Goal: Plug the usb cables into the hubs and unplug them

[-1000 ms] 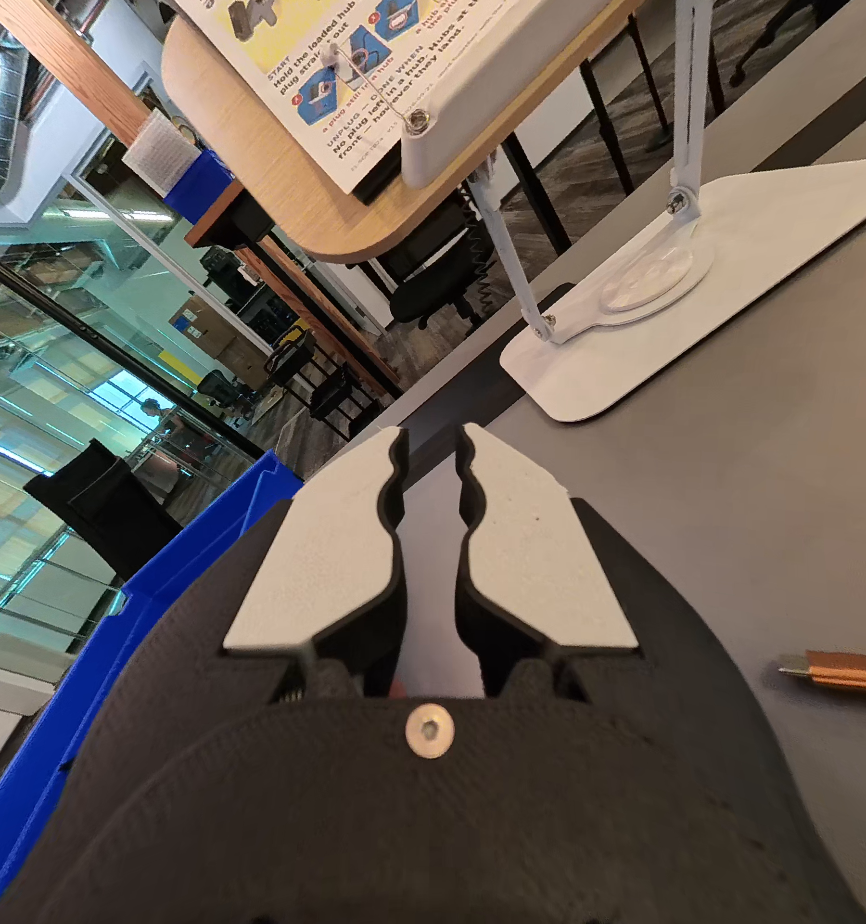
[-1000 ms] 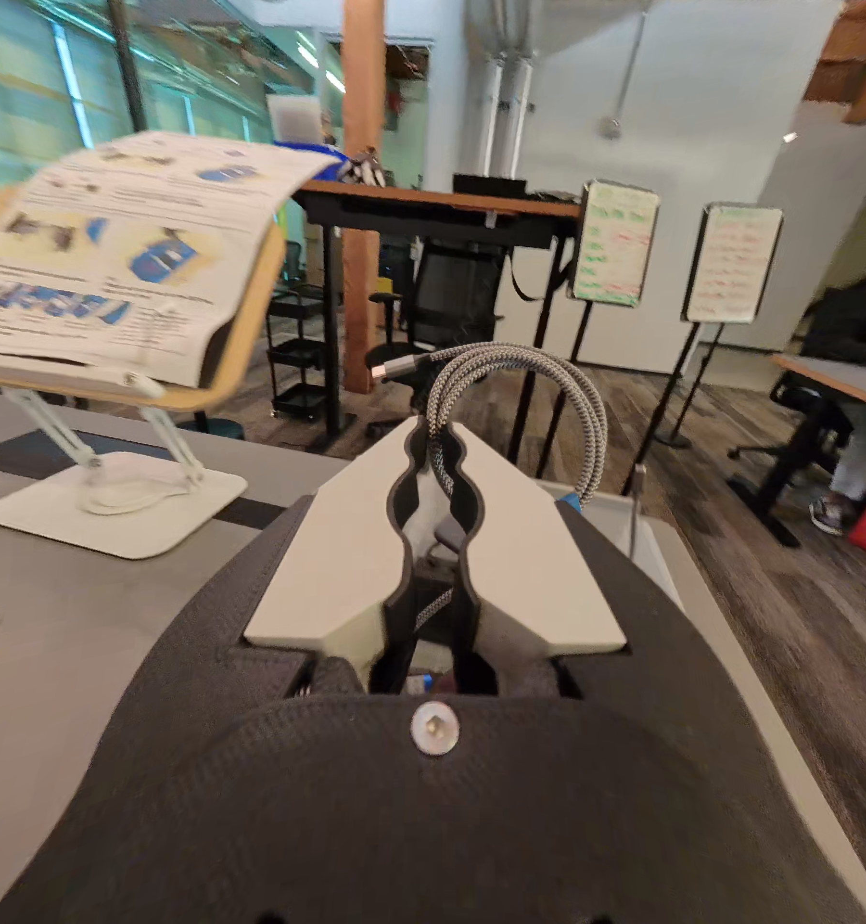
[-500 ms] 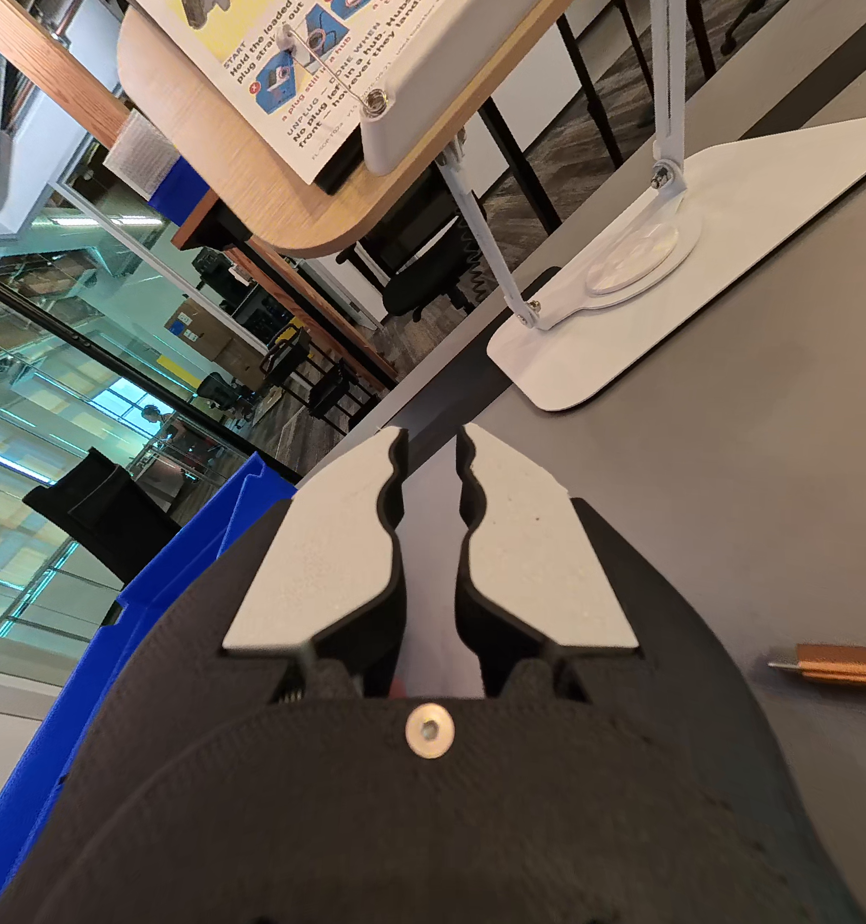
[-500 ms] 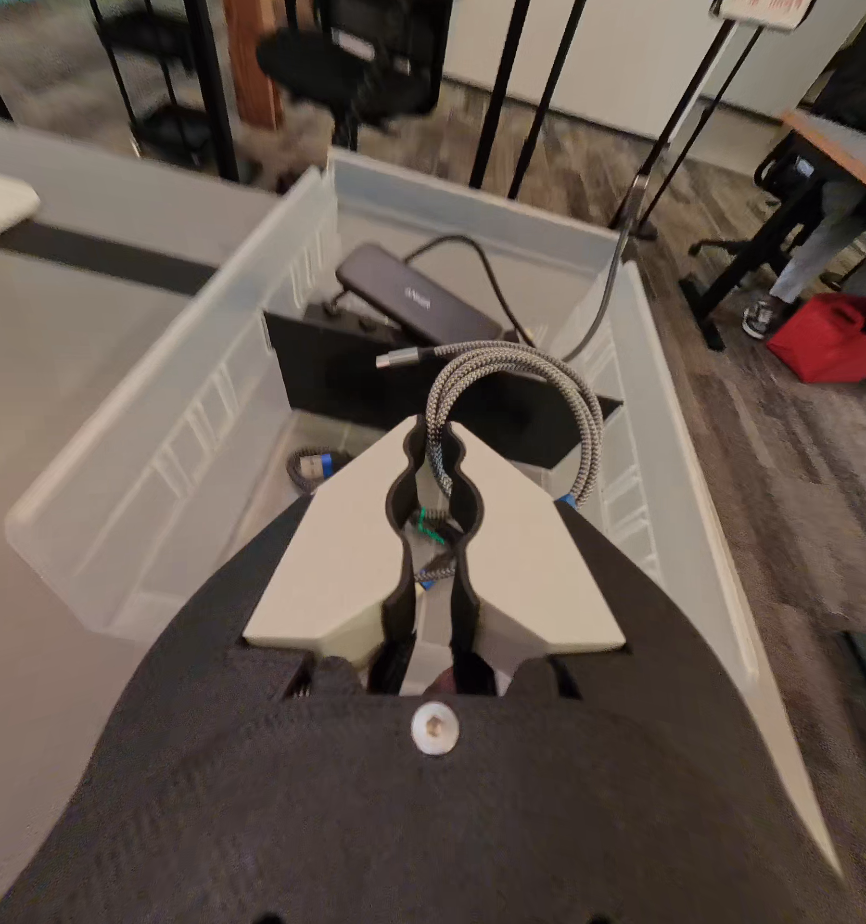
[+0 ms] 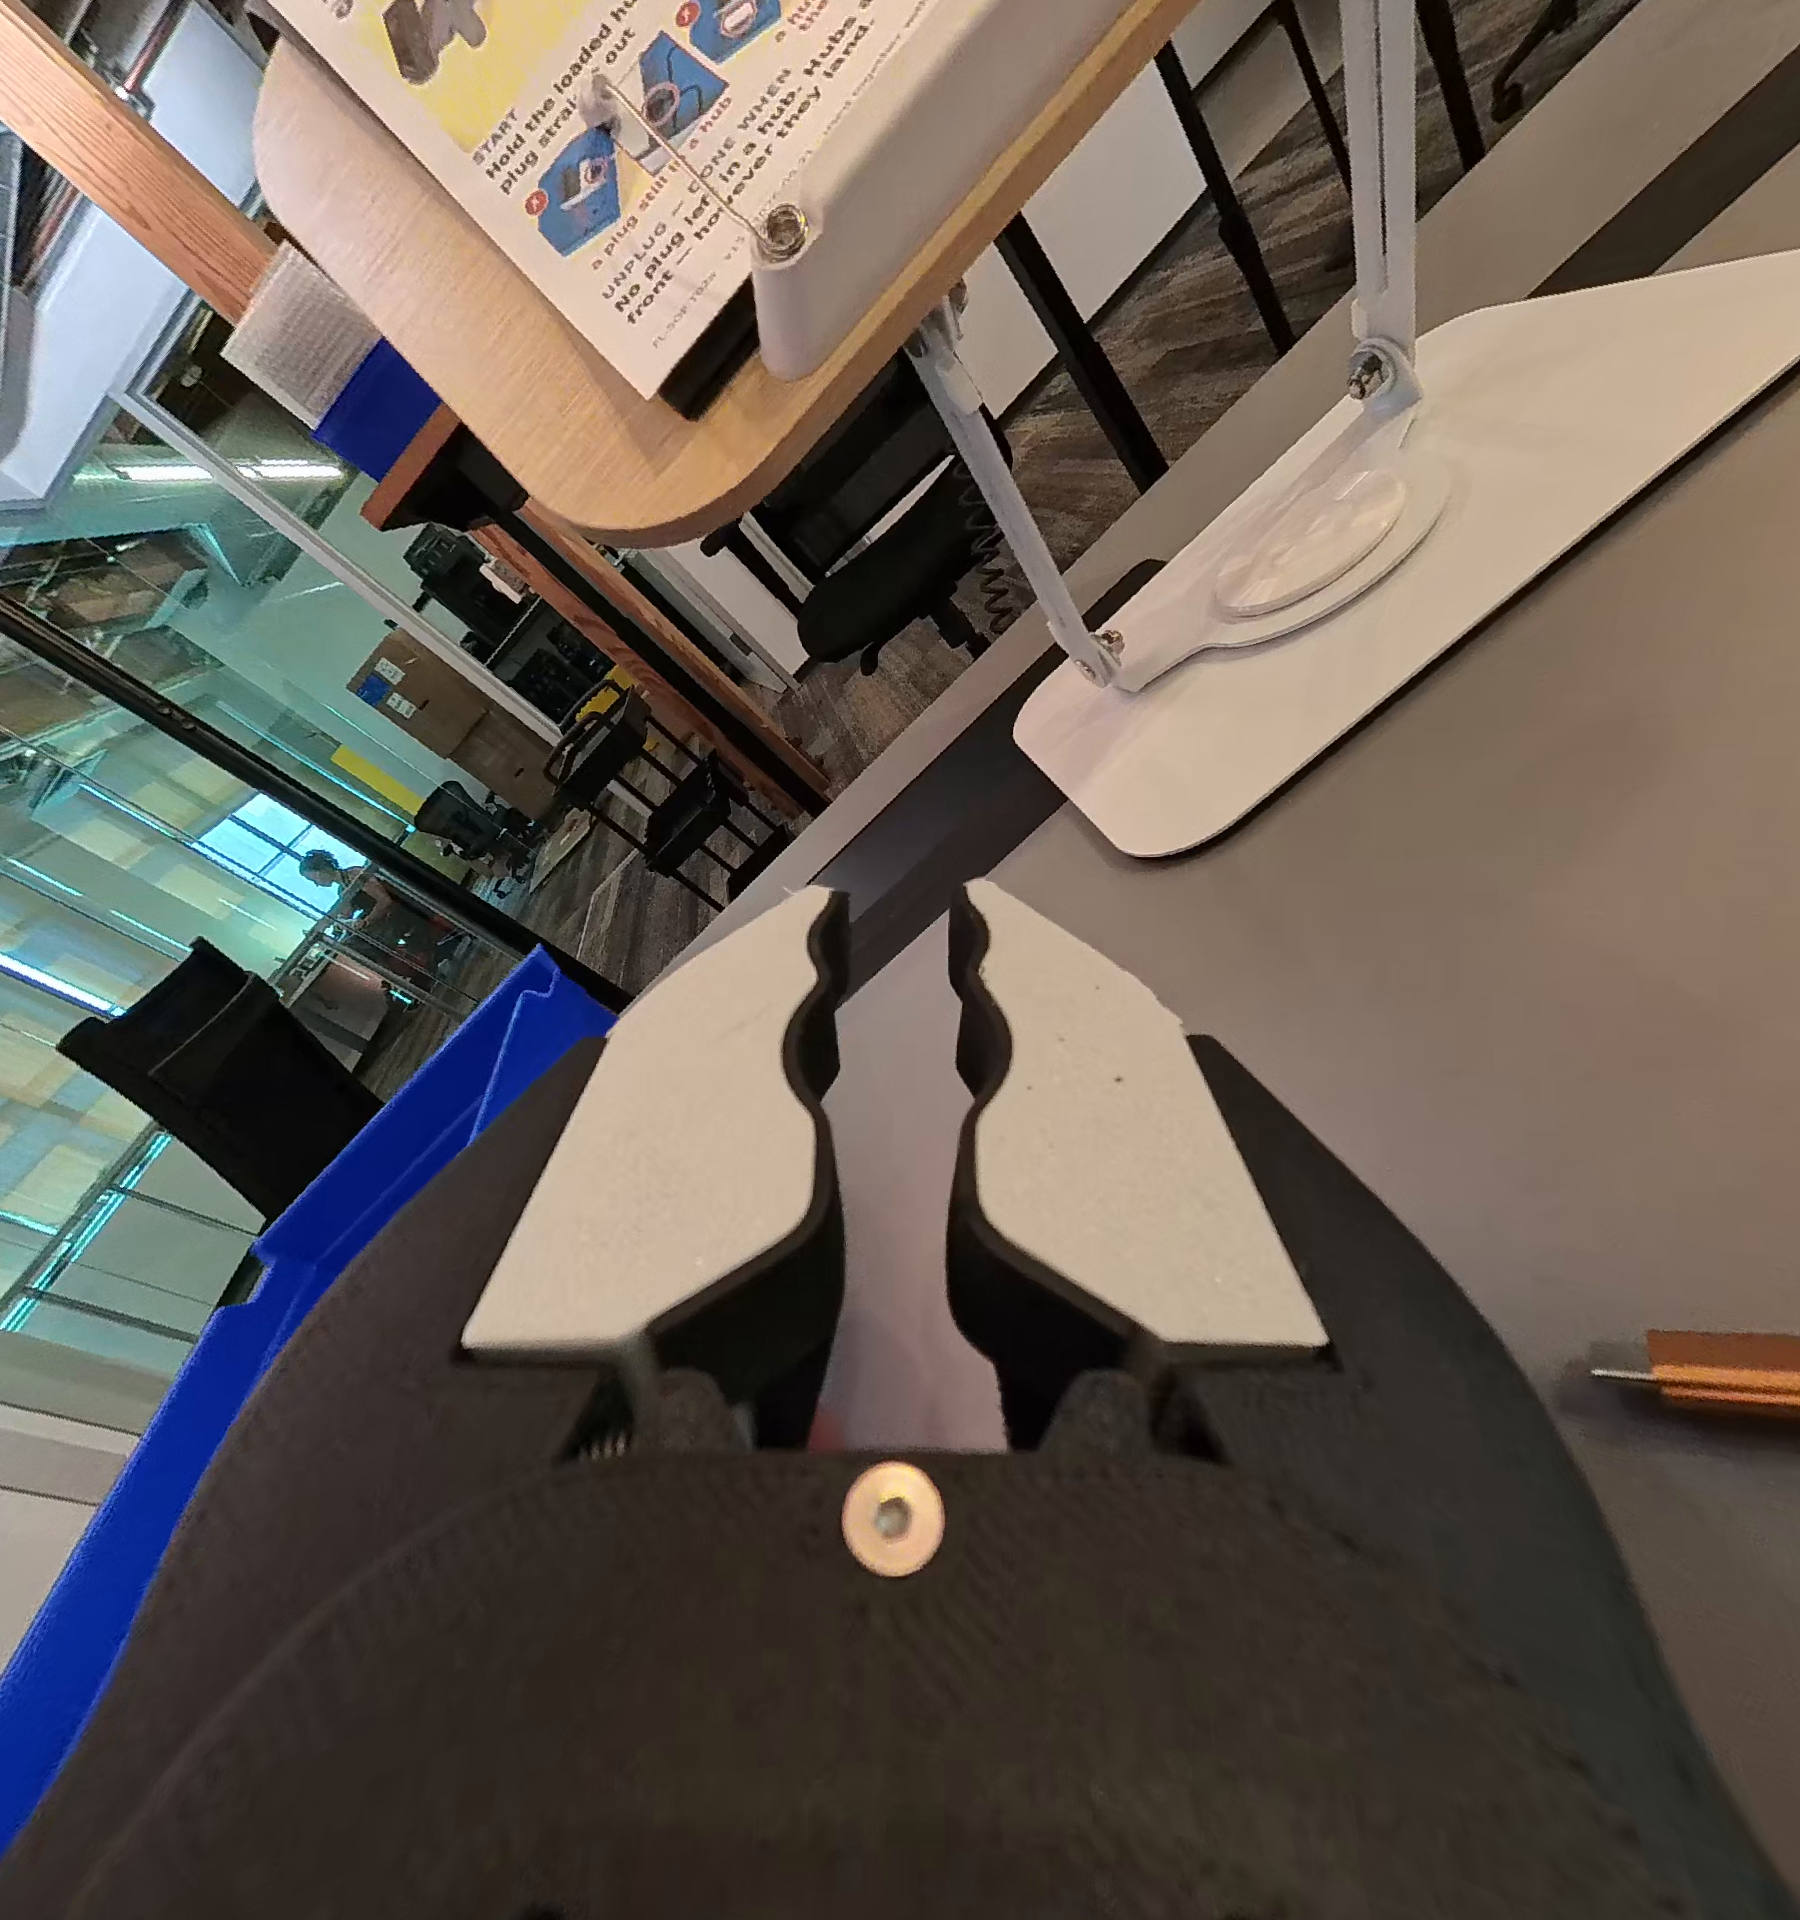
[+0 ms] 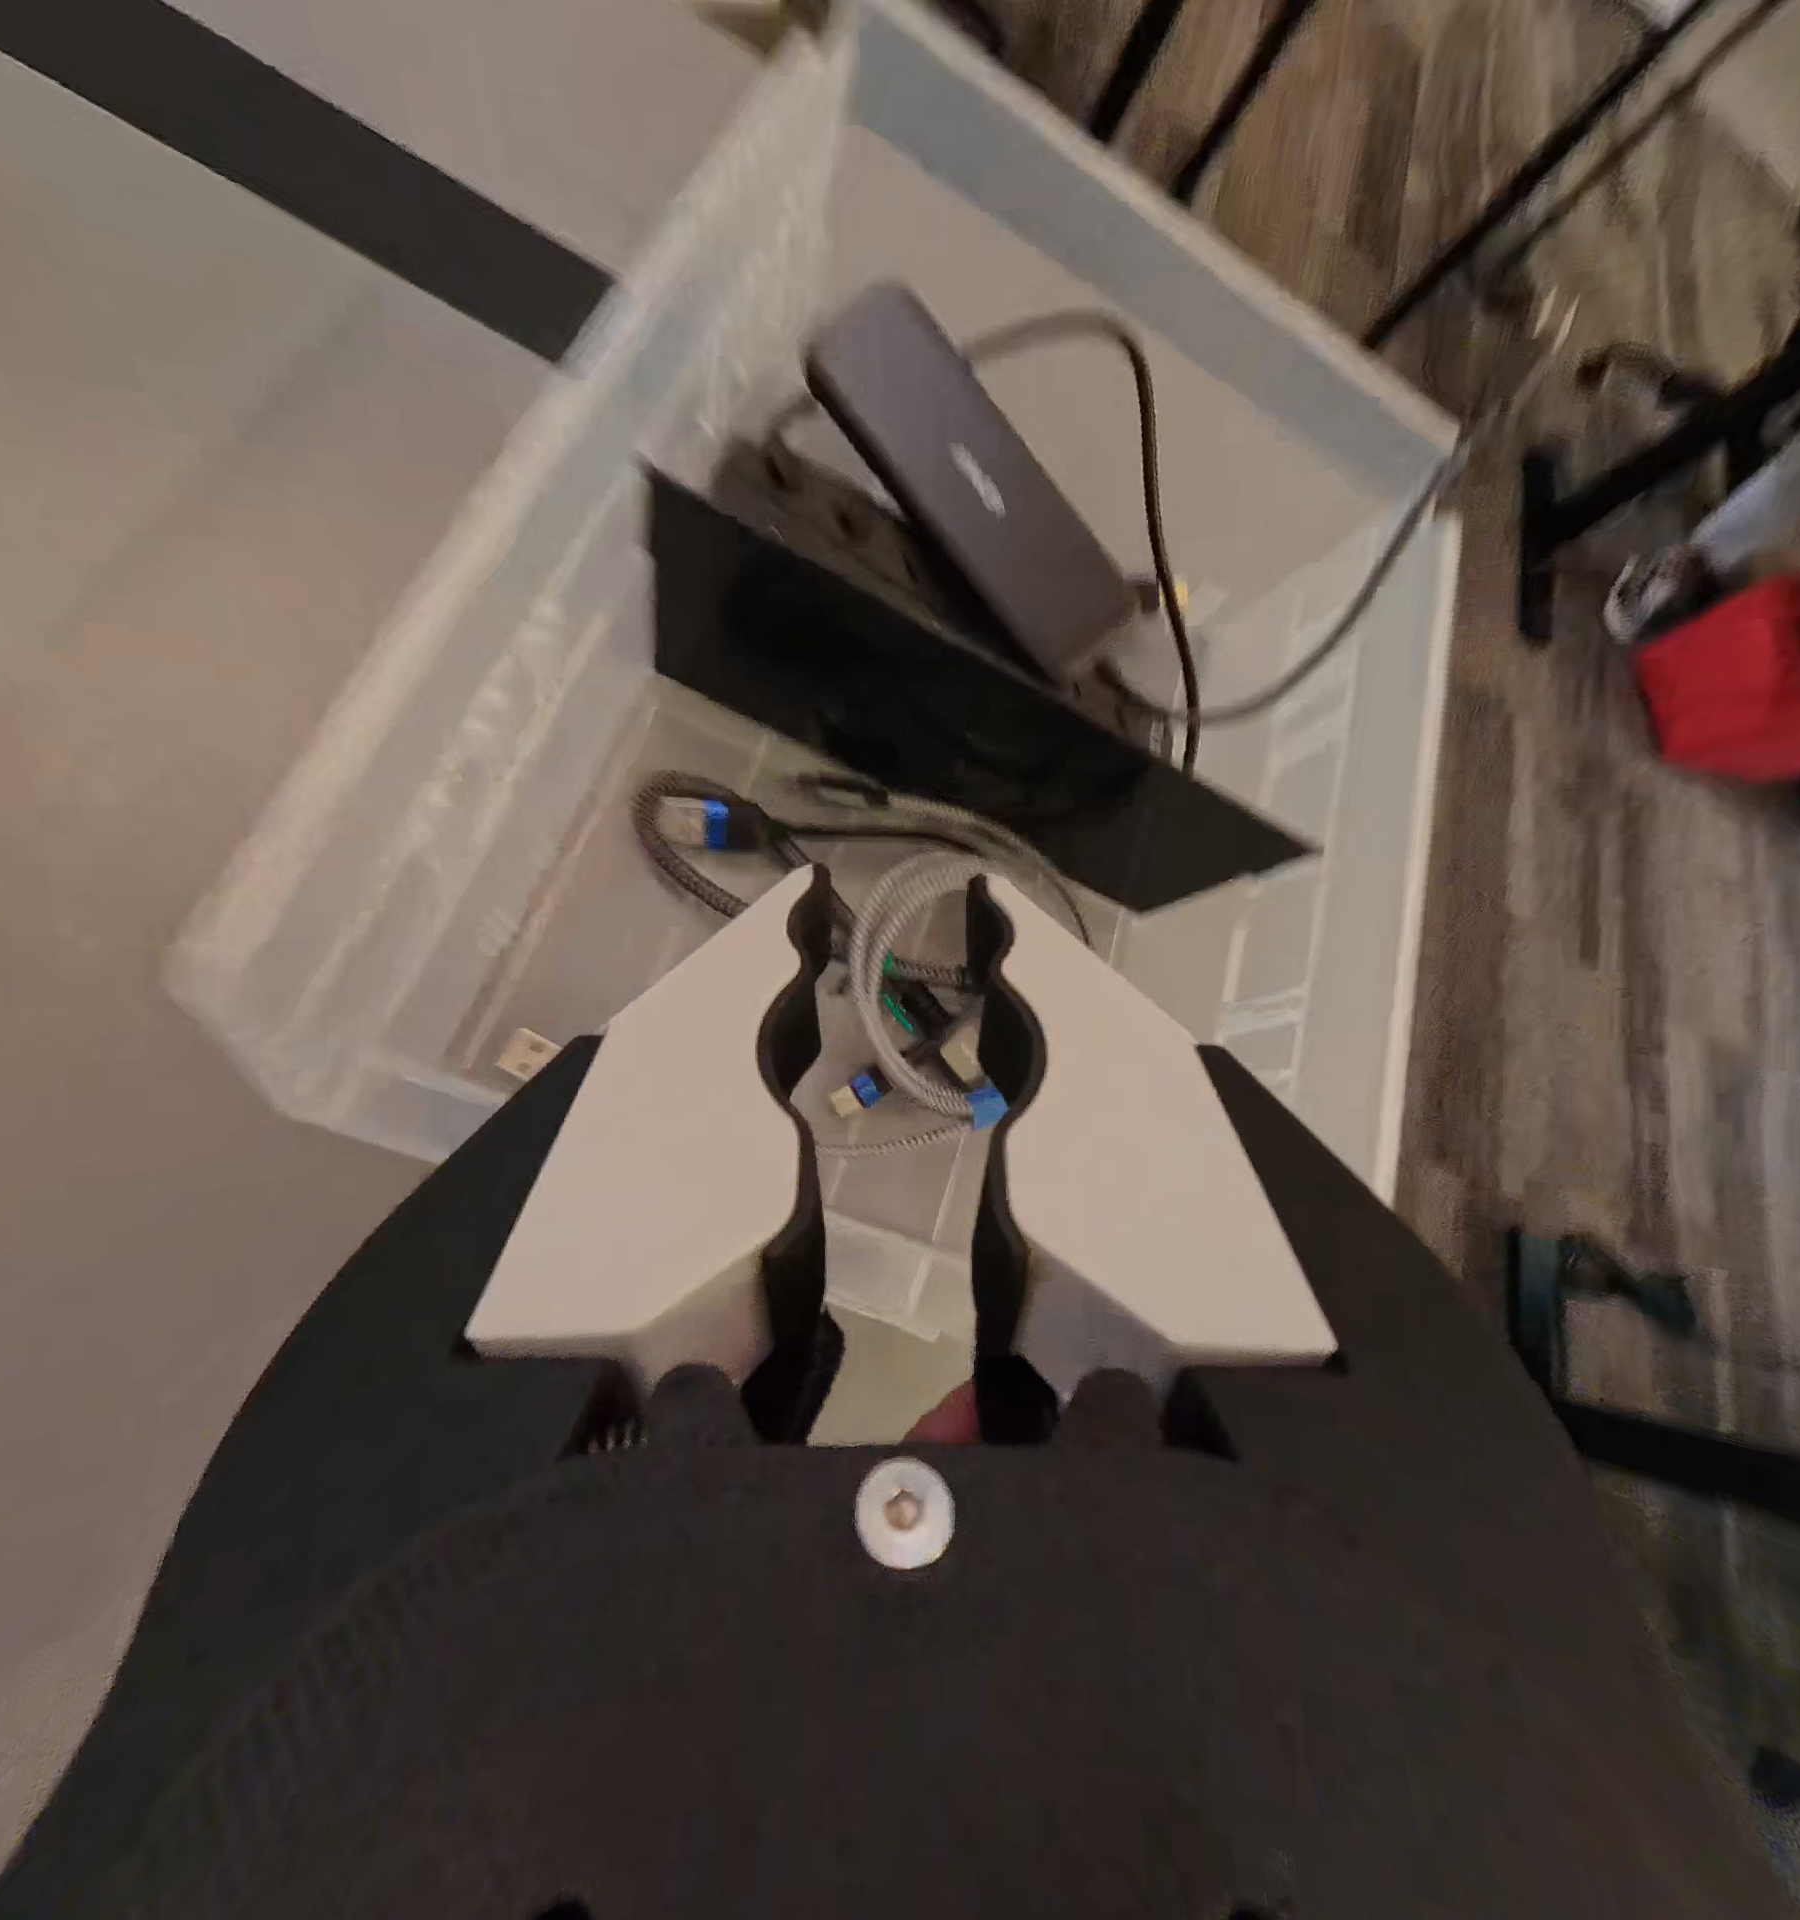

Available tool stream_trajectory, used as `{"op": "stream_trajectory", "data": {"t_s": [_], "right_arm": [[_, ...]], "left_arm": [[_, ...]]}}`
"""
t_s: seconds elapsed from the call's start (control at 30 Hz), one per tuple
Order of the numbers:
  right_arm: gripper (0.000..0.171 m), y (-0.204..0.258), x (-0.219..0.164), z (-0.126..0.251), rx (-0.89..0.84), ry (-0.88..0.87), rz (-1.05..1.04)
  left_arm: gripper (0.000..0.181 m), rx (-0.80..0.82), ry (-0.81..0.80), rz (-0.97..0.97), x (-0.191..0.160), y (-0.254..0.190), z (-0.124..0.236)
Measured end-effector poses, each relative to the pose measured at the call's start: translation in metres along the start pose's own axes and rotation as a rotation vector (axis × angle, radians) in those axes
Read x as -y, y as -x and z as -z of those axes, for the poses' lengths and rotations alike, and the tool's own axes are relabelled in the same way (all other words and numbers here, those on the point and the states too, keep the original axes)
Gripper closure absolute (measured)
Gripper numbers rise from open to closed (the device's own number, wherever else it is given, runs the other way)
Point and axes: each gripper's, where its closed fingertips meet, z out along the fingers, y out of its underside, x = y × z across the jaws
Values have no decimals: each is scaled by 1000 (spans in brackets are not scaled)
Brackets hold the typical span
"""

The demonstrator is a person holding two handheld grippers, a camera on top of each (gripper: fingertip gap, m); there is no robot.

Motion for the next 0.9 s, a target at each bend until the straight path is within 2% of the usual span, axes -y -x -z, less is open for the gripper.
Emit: {"op": "stream_trajectory", "data": {"t_s": [0.1,0.2,0.23,0.37,0.43,0.5,0.63,0.7,0.8,0.9], "right_arm": [[142,55,47,39,119,-146,169],[124,158,84,75,343,-274,444],[124,195,91,84,406,-311,543],[130,340,86,110,777,-377,809],[133,387,75,104,886,-323,876],[135,417,63,90,946,-256,933],[143,459,48,75,1089,-153,886],[144,468,38,64,1106,-92,903],[169,474,46,57,1120,-85,821],[170,474,49,54,1132,-81,787]], "left_arm": [[163,-4,0,2,0,-1,-1],[163,-9,-1,-6,1,-4,-1],[163,-9,-2,-9,2,-4,-1],[163,-3,-6,-14,3,-2,1],[163,-1,-8,-9,2,0,2],[163,0,-7,0,2,2,2],[163,-7,-12,22,2,4,2],[163,-18,-15,30,3,3,2],[163,-31,-26,37,6,0,1],[163,-40,-31,40,8,-2,1]]}}
